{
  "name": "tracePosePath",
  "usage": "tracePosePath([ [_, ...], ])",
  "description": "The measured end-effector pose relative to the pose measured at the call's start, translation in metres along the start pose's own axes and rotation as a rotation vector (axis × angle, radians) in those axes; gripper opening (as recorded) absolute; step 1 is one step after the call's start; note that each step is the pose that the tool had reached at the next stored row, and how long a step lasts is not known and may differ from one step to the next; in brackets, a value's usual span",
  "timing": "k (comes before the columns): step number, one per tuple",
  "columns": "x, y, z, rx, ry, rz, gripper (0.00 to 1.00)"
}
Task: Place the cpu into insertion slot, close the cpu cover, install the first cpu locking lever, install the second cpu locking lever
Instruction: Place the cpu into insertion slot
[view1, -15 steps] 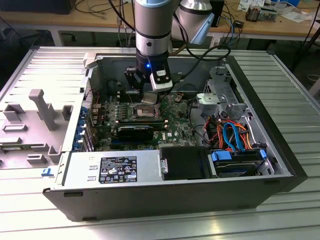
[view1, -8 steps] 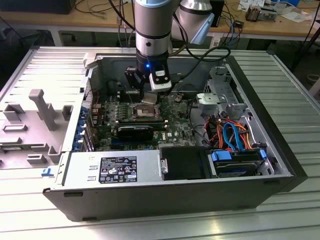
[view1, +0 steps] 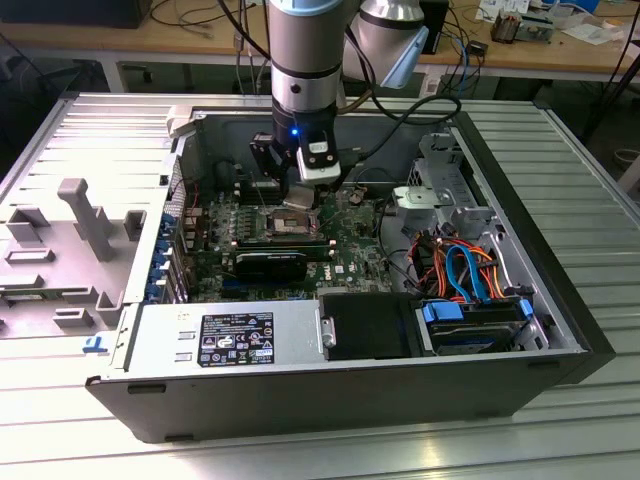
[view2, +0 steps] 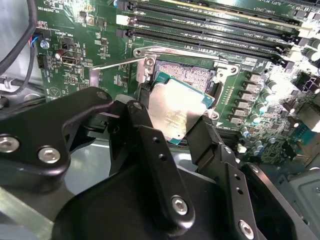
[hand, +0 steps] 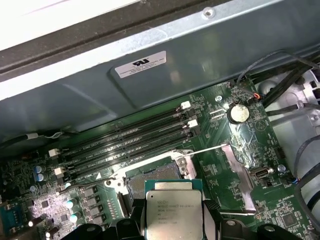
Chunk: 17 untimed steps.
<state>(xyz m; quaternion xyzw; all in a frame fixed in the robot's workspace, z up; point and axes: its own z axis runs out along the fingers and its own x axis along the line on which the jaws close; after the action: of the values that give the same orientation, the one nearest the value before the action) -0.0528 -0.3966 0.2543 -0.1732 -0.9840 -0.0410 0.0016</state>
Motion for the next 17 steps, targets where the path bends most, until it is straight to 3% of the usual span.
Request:
tracePosePath([
  [17,0.0000,-0.0001,0.0008,0.0017,-0.0061,0.063,0.54],
])
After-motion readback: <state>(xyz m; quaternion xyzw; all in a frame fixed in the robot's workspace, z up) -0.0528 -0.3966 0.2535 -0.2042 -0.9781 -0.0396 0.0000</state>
